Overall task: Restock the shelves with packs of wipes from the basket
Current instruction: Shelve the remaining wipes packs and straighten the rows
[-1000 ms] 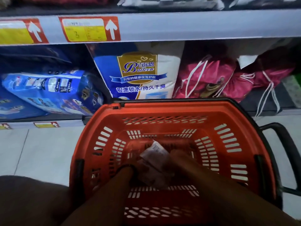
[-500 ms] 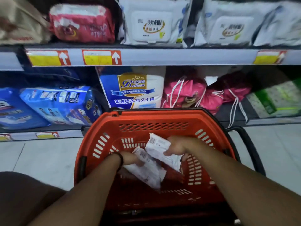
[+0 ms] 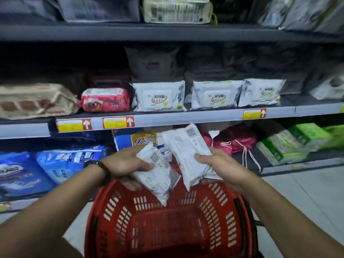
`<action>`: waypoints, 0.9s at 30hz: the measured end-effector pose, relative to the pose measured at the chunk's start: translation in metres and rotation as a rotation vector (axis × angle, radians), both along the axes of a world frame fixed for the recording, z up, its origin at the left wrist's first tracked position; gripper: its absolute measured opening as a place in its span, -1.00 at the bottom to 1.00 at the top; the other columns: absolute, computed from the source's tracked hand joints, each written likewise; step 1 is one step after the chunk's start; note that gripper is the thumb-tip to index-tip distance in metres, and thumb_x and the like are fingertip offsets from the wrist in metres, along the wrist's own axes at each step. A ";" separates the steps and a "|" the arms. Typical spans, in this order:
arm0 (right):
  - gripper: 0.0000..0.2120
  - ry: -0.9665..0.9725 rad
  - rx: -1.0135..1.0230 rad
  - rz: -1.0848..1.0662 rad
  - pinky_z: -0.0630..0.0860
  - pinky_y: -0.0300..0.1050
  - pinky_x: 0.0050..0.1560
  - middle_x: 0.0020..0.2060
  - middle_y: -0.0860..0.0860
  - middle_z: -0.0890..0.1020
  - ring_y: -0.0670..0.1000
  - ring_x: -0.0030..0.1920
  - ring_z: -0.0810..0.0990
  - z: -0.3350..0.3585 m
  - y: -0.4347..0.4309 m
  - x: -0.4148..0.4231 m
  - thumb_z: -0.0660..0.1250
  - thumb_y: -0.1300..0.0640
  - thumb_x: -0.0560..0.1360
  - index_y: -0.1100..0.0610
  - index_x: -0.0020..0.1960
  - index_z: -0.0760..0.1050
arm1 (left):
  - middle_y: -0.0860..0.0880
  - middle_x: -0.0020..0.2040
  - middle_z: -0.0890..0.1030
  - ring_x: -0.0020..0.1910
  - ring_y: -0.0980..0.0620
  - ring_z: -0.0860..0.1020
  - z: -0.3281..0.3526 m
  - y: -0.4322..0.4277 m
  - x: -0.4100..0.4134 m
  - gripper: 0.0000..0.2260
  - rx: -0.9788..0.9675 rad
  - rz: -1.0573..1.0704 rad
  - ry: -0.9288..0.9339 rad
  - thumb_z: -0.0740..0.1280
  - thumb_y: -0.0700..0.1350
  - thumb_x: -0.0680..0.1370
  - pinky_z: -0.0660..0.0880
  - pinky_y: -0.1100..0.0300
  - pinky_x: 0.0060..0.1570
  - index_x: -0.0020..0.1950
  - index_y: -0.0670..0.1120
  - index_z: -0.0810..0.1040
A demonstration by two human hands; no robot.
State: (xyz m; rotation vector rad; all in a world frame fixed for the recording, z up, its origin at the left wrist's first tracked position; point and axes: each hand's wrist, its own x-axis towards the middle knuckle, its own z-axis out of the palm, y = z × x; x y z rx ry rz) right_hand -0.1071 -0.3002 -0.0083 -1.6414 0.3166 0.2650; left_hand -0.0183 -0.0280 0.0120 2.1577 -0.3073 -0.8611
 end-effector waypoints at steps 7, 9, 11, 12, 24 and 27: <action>-0.67 -0.052 0.400 -0.202 0.71 0.14 -0.11 0.15 0.27 0.73 0.27 0.03 0.75 0.002 0.022 0.021 0.31 0.36 0.60 0.27 0.35 0.55 | -0.24 0.04 0.76 -0.09 -0.33 0.75 -0.012 -0.024 -0.002 -0.76 -0.469 0.430 0.245 0.28 -0.09 0.73 0.72 -0.16 -0.16 0.41 0.05 0.45; -0.61 -0.178 0.310 -0.256 0.67 0.20 0.17 0.17 0.20 0.74 0.21 0.14 0.74 0.002 0.029 0.026 0.38 0.45 0.53 0.22 0.32 0.57 | -0.25 0.06 0.76 -0.05 -0.36 0.75 -0.015 -0.030 -0.003 -0.76 -0.528 0.468 0.288 0.27 -0.06 0.74 0.70 -0.19 -0.14 0.41 0.08 0.42; -0.62 -0.386 0.014 -0.316 0.67 0.04 0.13 0.11 0.07 0.76 0.02 0.08 0.76 0.002 0.033 0.027 0.49 0.41 0.48 0.11 0.20 0.56 | -0.26 0.07 0.75 -0.03 -0.40 0.73 -0.014 -0.034 -0.007 -0.77 -0.554 0.482 0.323 0.25 -0.04 0.74 0.70 -0.23 -0.13 0.41 0.11 0.41; -0.64 -0.510 -0.220 -0.325 0.65 -0.06 0.06 0.06 -0.02 0.76 -0.06 0.04 0.74 0.001 0.032 0.028 0.54 0.34 0.45 0.06 0.13 0.53 | -0.27 0.08 0.75 -0.02 -0.41 0.73 -0.013 -0.036 -0.009 -0.78 -0.575 0.499 0.350 0.23 -0.04 0.75 0.70 -0.24 -0.13 0.40 0.11 0.41; -0.40 -1.106 -1.106 -0.374 0.46 0.10 -0.16 -0.14 0.08 0.48 0.14 -0.15 0.47 -0.010 0.040 0.042 0.47 0.51 0.19 0.06 0.13 0.72 | -0.24 0.21 0.72 0.12 -0.31 0.72 0.011 -0.023 -0.010 -0.36 -0.970 0.538 0.505 0.26 0.37 0.49 0.62 -0.31 0.10 0.28 -0.09 0.69; -0.42 -0.996 -1.066 -0.273 0.58 0.10 -0.01 -0.03 0.01 0.46 0.11 -0.04 0.54 -0.006 0.046 0.037 0.46 0.36 0.29 0.01 0.27 0.65 | -0.16 0.19 0.74 0.04 -0.16 0.76 0.004 -0.026 -0.012 -0.54 -0.972 0.549 0.339 0.43 0.01 0.47 0.69 -0.20 0.03 0.35 -0.10 0.63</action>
